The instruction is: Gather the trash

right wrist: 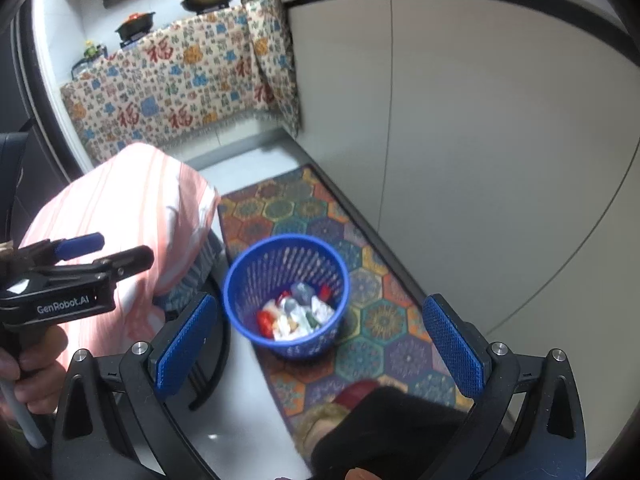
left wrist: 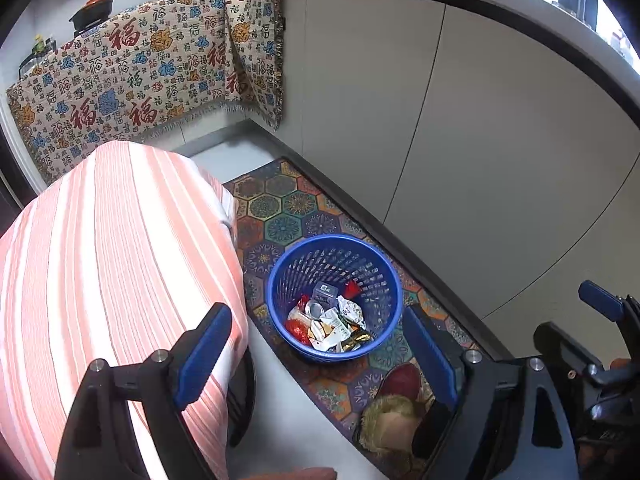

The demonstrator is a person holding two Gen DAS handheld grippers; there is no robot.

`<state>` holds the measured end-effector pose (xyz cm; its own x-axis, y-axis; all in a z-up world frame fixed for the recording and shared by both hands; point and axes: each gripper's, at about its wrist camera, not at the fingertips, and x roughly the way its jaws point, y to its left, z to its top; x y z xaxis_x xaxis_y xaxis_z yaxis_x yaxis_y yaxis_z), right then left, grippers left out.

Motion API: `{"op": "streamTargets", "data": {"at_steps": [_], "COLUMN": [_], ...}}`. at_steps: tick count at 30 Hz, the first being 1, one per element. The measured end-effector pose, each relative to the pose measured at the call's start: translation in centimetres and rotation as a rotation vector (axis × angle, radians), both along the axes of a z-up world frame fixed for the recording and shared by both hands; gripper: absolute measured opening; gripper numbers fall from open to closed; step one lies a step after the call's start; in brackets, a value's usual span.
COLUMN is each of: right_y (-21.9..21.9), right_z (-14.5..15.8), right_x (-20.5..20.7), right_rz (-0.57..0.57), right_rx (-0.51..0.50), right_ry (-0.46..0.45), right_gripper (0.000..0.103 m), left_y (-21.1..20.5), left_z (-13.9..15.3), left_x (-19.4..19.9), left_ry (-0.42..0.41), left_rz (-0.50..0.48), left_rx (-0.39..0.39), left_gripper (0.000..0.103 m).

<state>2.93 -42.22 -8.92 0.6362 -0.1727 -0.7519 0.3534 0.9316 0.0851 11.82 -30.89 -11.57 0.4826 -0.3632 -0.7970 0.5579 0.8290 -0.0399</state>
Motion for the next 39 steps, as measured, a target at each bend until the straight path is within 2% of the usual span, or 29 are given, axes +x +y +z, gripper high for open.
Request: {"op": "streamTargets", "data": {"at_steps": [4, 11, 39], "right_y": [0.42, 0.35, 0.56], "right_z": [-0.56, -0.69, -0.69], "right_x": [0.08, -0.09, 0.15], "right_rz": [-0.003, -0.011, 0.026], "right_rx": [0.008, 0.006, 0.039], "right_ry": [0.022, 0.045, 0.049], "right_gripper": [0.103, 0.103, 0.103], "left_y": [-0.27, -0.17, -0.17], "left_z": [-0.25, -0.61, -0.60], "left_x": [-0.04, 0.18, 0.40], "left_ry": [-0.017, -0.012, -0.008], "left_rz": [-0.001, 0.006, 0.008], "left_rx": [0.028, 0.033, 0.039], "left_gripper": [0.089, 0.089, 0.089]}}
